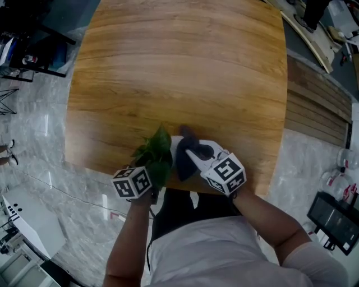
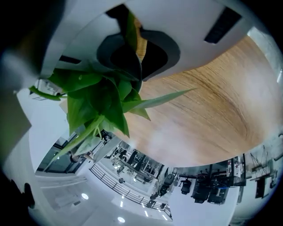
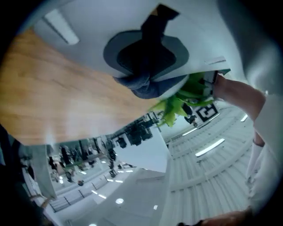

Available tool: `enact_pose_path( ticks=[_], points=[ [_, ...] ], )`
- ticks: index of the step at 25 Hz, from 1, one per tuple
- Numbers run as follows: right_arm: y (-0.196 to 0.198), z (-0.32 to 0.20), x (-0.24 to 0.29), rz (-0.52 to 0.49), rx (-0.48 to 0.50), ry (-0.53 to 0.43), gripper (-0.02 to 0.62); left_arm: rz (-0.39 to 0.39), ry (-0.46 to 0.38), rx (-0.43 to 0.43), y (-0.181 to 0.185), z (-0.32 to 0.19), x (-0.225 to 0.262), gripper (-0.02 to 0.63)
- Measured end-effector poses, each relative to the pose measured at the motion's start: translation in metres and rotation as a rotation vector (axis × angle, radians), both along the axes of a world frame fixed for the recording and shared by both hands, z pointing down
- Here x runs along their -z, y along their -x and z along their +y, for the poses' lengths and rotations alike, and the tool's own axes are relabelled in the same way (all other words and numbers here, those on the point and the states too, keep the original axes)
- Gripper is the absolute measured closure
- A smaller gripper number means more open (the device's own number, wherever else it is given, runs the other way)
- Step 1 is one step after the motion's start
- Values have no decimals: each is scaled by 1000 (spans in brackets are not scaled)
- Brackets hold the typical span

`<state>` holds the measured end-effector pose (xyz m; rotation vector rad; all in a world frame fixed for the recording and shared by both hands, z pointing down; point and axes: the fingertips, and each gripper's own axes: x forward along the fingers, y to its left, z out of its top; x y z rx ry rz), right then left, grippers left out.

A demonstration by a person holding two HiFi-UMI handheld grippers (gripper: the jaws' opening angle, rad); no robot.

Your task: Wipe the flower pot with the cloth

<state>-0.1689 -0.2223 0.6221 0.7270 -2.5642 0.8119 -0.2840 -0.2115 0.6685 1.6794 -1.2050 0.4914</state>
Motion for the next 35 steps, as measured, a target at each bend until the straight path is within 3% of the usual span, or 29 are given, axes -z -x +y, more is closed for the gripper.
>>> enact_pose_path(
  ticks=[2,5,10,12,17,19,24,26,31,33,35],
  points=[
    [-20,-6,-36,82,-46,67,561,-6,-16,-18,-1,0,3,588],
    [-23,-10,-40,128,-48,66,561,-8,-47,-42,-5,-2,10,589],
    [16,-18,37,-91,14,-32,563,-22,-77,-88,-8,-1,14,591],
    [18,-23,28,-115,21,-24,563,-31,-92,-108,-8,0,14,591],
    [-7,-32,-47,70,-11,69,563,-56,-118,-143,-13,1,17,591],
    [-4,-31,-36,49,2,49,563,-64,-117,-140,-14,1,17,591],
    [25,-22,49,-177,68,-52,563,-48,-96,-120,-11,0,14,591],
    [22,-19,43,-163,51,-58,561,-47,-88,-106,-9,1,13,590],
    [-19,-21,-40,43,-77,78,563,-19,-68,-61,-9,0,12,589],
    [-17,-18,-25,28,-65,52,562,-4,-55,-44,-10,-1,11,591],
    [-4,-11,13,-53,-32,-3,561,3,-42,-30,-10,-1,10,591]
  ],
)
